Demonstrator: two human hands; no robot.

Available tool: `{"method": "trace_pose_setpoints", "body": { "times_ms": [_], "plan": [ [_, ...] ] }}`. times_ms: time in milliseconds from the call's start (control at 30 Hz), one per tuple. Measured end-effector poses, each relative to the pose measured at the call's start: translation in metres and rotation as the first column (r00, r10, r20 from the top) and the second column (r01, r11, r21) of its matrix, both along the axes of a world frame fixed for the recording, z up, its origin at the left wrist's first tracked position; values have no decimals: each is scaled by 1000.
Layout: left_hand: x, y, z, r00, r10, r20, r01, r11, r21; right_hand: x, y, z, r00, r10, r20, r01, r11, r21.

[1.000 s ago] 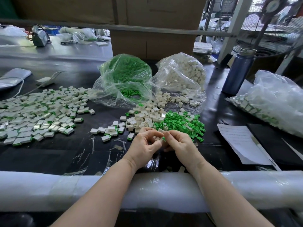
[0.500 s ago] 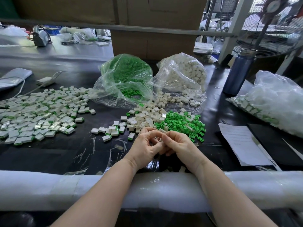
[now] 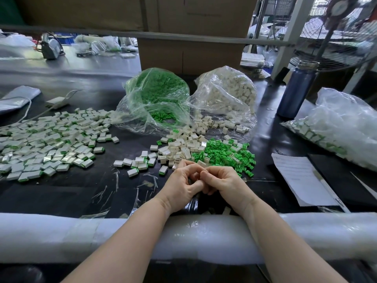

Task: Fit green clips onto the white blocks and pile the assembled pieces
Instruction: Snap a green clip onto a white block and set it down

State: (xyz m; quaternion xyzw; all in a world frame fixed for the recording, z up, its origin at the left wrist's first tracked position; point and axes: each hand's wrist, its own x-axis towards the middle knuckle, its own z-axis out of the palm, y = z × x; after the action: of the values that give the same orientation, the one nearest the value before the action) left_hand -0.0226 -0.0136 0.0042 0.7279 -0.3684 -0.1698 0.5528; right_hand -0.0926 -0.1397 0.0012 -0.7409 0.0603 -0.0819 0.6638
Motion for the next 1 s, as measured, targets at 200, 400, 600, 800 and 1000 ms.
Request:
{"method": "trace_pose_setpoints", "body": {
  "times_ms": [200,400,600,800,1000],
  "plan": [
    [1,-1,-4,999,-14,48,12,999,34,-2,1,3,999,-41,4,41,999,-22],
    [1,-2,-5,996,-32,87,27,998,62,-2,1,2,998,-63,0,63,998,-20],
    [2,-2,-5,993,-42,107,34,997,72,-1,1,2,998,-65,-6,65,998,-12],
    [2,-2,-5,993,-38,112,29,996,81,-1,1,0,996,-91,1,91,996,-16],
    [1,-3,-4,997,35,66,-35,999,-5,1,4,0,993,-108,40,107,994,13]
  ]
}}
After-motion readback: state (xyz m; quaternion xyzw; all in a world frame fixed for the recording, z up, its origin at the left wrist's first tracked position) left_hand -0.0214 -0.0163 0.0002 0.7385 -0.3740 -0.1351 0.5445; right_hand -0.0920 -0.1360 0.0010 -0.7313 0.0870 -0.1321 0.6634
